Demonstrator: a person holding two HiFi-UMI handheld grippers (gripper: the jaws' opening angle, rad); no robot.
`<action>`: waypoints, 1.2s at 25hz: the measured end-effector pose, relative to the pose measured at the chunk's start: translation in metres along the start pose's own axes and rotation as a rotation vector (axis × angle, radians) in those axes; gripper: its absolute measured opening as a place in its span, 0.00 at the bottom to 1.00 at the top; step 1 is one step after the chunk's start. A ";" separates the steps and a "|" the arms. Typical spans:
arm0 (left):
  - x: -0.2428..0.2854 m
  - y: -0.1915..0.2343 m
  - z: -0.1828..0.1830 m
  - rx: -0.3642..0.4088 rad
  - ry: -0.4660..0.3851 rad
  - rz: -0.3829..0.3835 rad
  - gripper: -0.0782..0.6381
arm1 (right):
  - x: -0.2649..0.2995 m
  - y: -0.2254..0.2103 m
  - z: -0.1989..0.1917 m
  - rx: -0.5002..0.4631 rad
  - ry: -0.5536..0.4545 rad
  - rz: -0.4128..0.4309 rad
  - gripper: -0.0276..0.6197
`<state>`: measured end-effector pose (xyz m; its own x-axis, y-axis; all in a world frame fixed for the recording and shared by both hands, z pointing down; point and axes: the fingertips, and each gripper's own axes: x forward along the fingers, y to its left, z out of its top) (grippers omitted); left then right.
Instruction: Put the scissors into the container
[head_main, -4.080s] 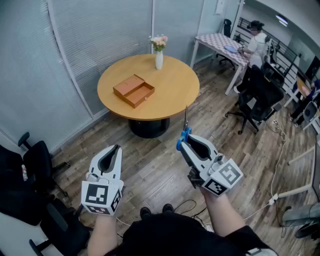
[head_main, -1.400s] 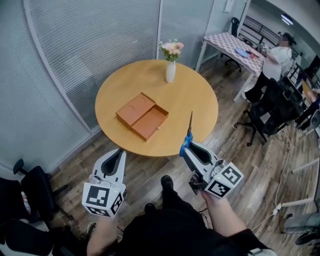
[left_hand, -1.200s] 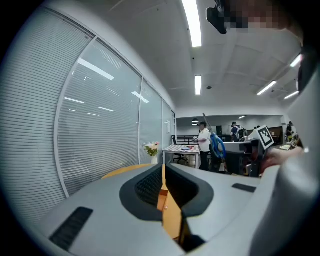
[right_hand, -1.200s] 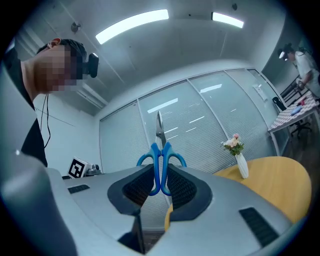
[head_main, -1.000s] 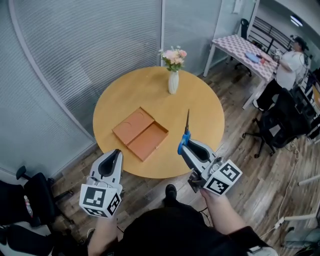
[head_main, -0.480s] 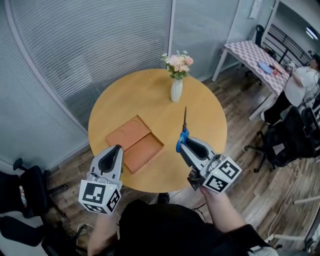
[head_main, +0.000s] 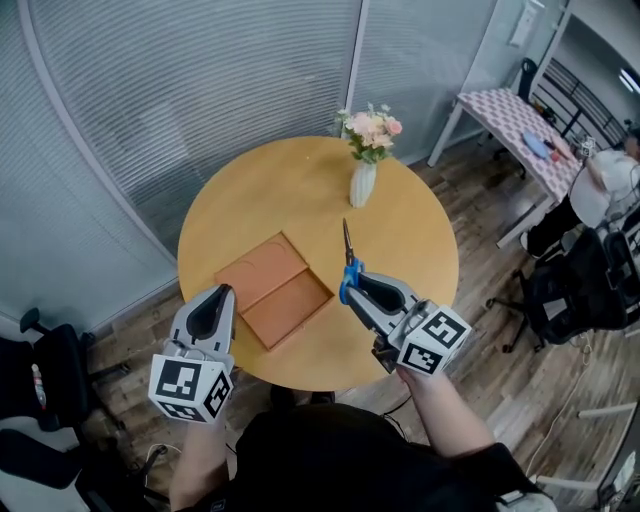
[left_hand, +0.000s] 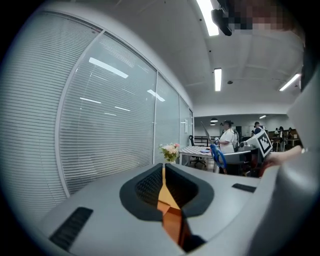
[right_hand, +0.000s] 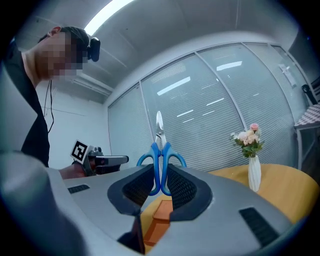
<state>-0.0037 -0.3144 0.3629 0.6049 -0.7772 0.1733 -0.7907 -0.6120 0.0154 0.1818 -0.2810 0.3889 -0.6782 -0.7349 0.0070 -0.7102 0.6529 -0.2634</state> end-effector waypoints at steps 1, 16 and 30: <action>-0.001 0.004 -0.003 -0.001 0.004 0.004 0.15 | 0.006 -0.001 -0.008 -0.007 0.026 0.005 0.19; 0.001 0.050 -0.071 -0.103 0.133 0.038 0.15 | 0.094 -0.029 -0.145 -0.068 0.448 0.144 0.19; -0.010 0.063 -0.106 -0.167 0.180 0.096 0.15 | 0.113 -0.046 -0.281 -0.366 0.885 0.414 0.19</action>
<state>-0.0697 -0.3299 0.4664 0.5115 -0.7829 0.3542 -0.8574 -0.4923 0.1500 0.0848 -0.3423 0.6725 -0.6730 -0.1400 0.7263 -0.3037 0.9476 -0.0988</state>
